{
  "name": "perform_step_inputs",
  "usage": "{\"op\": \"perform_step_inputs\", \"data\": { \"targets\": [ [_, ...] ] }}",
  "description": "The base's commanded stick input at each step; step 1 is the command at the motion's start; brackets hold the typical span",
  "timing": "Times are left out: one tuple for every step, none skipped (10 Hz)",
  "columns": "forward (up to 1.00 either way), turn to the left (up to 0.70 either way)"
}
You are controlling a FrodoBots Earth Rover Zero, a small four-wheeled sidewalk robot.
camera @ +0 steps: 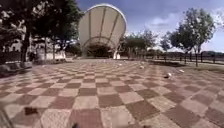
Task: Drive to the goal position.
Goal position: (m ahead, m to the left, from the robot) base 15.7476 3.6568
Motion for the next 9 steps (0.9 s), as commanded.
{"op": "perform_step_inputs", "data": {
  "targets": [
    [0.70,0.00],
    [0.70,0.00],
    [0.70,0.00],
    [0.70,0.00],
    [0.70,0.00],
    [0.70,0.23],
    [0.70,0.32],
    [0.70,0.35],
    [0.70,0.35]
  ]
}}
